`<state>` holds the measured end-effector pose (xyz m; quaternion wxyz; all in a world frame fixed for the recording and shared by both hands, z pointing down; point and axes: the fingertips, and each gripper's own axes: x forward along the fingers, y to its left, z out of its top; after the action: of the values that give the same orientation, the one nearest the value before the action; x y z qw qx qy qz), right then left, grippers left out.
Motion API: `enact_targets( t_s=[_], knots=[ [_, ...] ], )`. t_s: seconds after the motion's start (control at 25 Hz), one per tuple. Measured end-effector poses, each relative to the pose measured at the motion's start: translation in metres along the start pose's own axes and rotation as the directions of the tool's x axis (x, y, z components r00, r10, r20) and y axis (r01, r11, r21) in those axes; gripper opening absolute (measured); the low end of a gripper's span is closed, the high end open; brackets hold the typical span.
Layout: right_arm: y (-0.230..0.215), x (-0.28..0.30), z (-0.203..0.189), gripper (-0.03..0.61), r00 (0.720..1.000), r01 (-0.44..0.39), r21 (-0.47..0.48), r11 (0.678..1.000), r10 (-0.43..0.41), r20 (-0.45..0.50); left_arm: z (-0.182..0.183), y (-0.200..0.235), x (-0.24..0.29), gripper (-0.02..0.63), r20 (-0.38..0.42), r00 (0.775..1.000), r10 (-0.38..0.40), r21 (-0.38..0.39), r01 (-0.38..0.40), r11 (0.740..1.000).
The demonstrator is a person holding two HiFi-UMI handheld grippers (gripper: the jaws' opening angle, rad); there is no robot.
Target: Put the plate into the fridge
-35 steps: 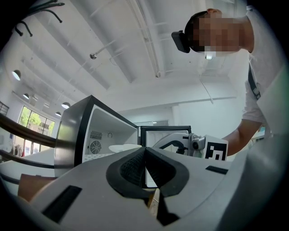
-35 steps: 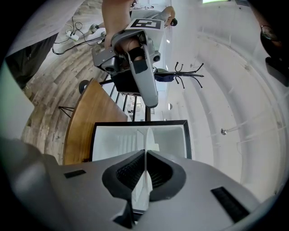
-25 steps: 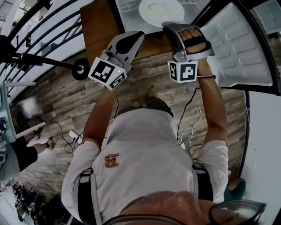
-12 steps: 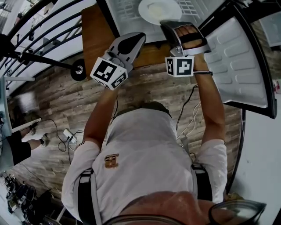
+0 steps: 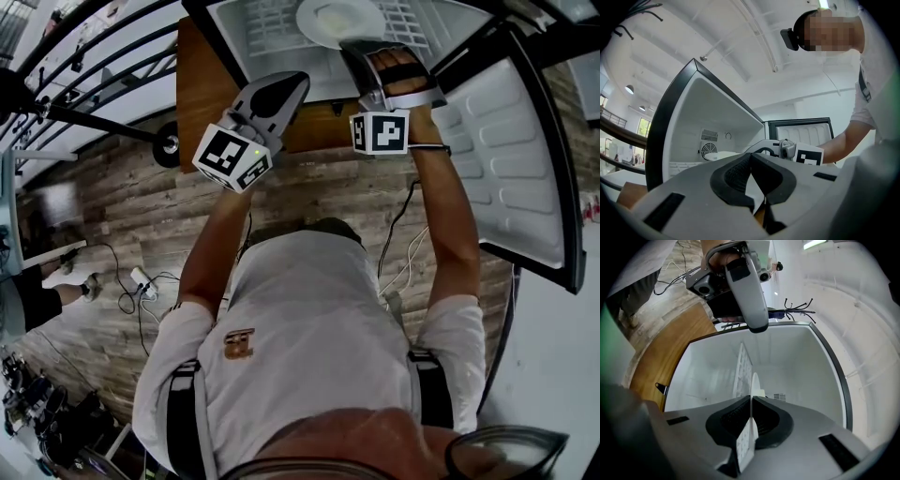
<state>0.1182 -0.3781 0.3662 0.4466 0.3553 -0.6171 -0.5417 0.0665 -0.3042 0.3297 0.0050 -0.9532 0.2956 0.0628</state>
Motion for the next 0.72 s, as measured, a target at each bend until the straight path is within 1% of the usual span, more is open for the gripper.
enact_targets(
  t_s=[0.12, 0.4, 0.72],
  knots=[
    [0.003, 0.008, -0.005, 0.038, 1.000, -0.008, -0.001, 1.000, 0.008, 0.015, -0.002, 0.003, 0.008, 0.018, -0.004, 1.000, 0.024, 0.002, -0.024, 1.000],
    [0.008, 0.020, -0.014, 0.038, 0.999, -0.030, -0.010, 1.000, 0.030, 0.028, -0.008, 0.007, 0.017, 0.018, -0.003, 0.999, 0.035, 0.009, -0.035, 0.999],
    [0.015, 0.030, -0.018, 0.038, 0.999, -0.049, -0.020, 0.999, 0.049, 0.018, -0.010, 0.014, 0.025, 0.018, -0.012, 1.000, 0.002, -0.001, -0.002, 1.000]
  ],
)
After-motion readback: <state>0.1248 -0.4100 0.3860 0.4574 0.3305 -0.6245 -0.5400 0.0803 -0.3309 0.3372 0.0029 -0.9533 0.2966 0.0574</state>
